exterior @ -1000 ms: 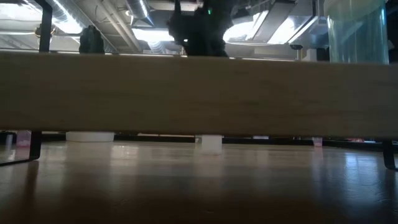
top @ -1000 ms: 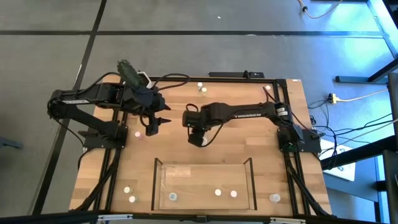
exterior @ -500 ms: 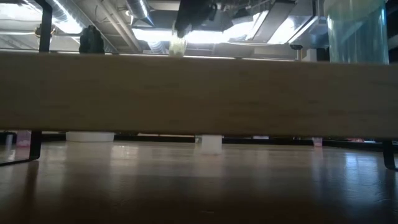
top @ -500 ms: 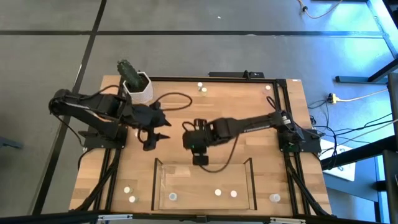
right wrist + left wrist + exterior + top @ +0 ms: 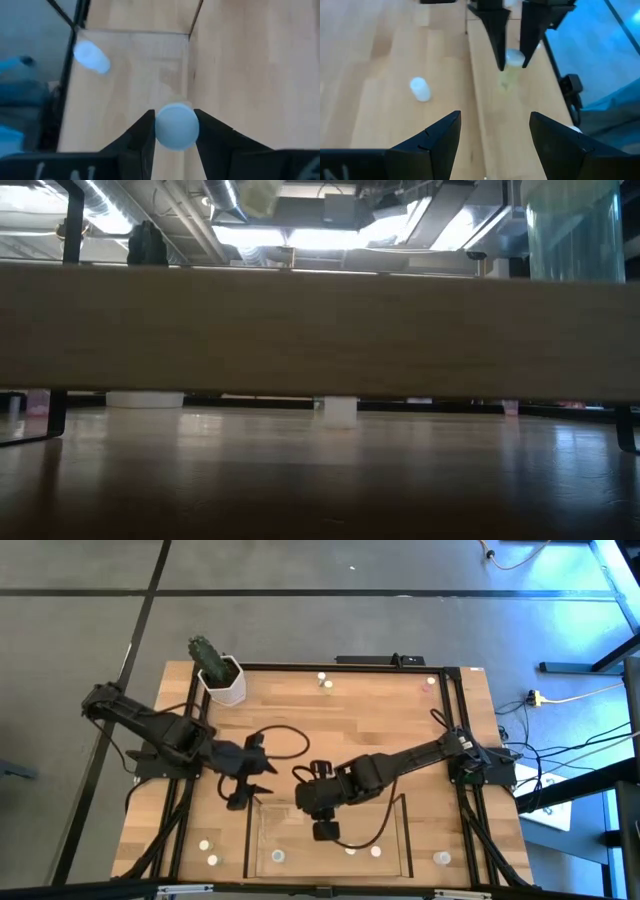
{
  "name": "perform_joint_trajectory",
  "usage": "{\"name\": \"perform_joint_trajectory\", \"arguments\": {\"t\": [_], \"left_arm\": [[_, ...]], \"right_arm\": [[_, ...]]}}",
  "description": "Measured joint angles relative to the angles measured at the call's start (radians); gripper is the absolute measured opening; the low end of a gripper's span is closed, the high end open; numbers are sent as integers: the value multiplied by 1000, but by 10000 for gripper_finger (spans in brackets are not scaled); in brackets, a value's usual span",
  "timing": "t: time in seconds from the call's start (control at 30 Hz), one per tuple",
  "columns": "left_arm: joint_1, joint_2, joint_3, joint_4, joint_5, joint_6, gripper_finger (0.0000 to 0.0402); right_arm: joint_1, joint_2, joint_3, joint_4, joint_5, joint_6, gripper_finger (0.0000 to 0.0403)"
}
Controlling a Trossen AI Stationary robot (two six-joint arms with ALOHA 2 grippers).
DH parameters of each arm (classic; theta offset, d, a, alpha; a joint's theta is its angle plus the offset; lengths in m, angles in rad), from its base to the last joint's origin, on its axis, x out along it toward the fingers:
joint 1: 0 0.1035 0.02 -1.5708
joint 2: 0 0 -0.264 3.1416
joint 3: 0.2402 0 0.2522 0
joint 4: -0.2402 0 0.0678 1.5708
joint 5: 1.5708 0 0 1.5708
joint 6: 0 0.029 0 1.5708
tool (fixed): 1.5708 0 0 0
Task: Pick and place medicine bottles onto shelf by color
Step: Put the middle yellow pill bottle on the shelf
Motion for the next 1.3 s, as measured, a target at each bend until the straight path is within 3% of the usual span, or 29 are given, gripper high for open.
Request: {"name": "perform_joint_trajectory", "arguments": {"t": [0.4,0.77,1.3], "left_arm": [[-80,0,0,0,-24,3,231],[-86,0,0,-1,-46,31,231],[-111,0,0,21,-46,25,231]], "right_arm": [[34,17,0,-8,-101,103,121],[83,108,-1,51,-225,-7,121],[126,188,-2,28,-231,-63,121]]}}
